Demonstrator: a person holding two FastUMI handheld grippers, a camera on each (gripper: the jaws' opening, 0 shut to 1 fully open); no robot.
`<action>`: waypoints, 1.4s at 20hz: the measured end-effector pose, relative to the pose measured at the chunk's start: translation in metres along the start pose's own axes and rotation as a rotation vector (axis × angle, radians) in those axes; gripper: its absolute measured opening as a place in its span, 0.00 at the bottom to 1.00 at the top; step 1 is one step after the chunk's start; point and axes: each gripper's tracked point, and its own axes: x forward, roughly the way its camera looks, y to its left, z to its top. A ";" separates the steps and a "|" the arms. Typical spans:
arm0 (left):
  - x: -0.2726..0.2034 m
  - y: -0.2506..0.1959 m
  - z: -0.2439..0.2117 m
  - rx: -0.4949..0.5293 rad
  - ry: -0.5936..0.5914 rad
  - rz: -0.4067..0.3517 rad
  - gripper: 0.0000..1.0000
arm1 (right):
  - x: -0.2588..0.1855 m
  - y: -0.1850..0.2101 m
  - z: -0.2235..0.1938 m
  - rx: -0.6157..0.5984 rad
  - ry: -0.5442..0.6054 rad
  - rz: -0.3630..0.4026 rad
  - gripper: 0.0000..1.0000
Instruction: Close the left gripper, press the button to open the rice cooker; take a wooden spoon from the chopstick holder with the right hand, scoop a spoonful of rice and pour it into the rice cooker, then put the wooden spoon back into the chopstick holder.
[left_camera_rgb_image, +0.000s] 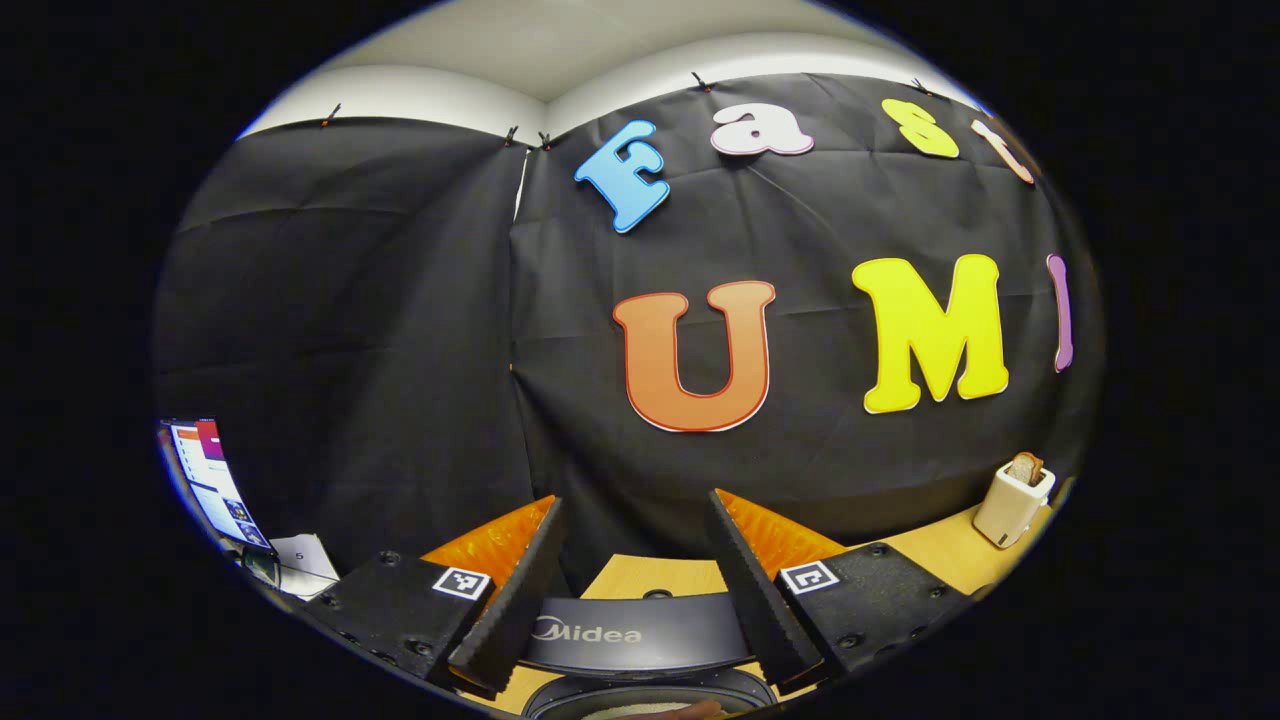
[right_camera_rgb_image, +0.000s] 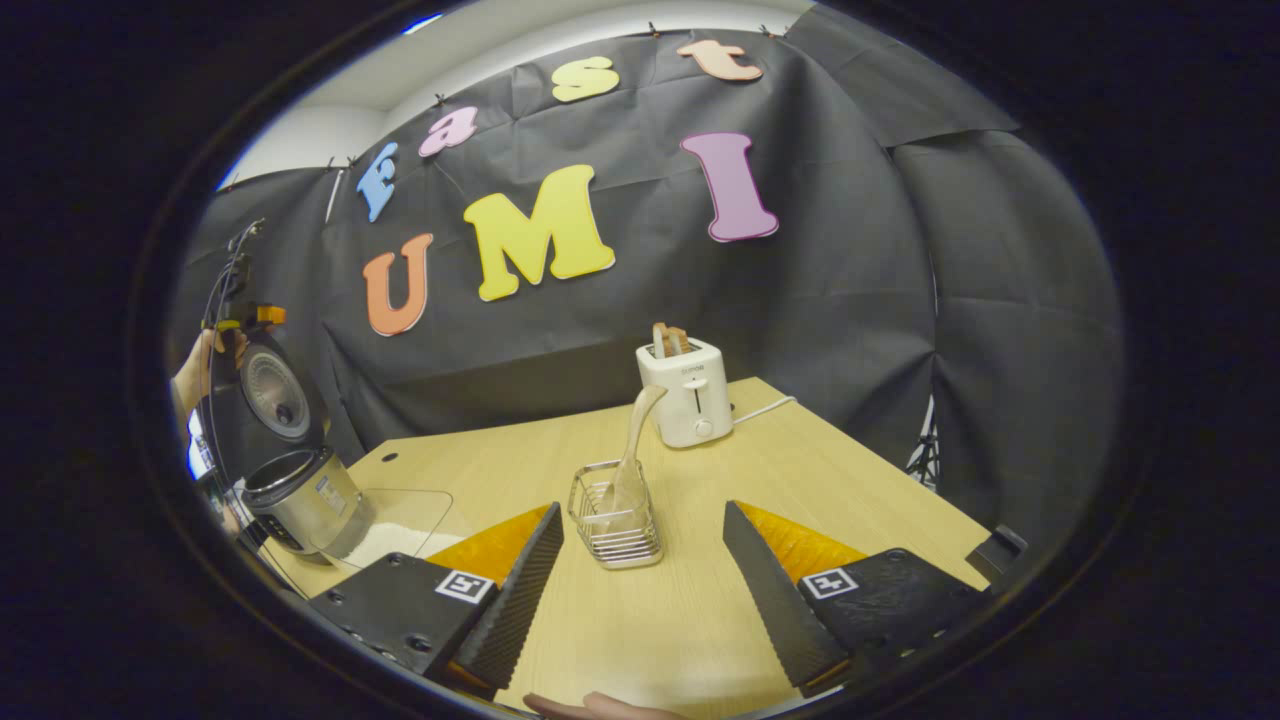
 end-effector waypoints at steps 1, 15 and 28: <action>-0.004 0.001 -0.001 -0.011 0.003 -0.001 0.90 | -0.001 0.000 0.001 0.007 -0.001 0.001 0.96; -0.082 -0.007 -0.021 -0.008 -0.172 -0.028 0.91 | -0.041 -0.001 0.030 0.050 -0.090 0.008 0.95; -0.169 -0.020 -0.121 -0.006 -0.244 -0.084 0.90 | -0.043 0.006 0.028 0.043 -0.086 0.020 0.95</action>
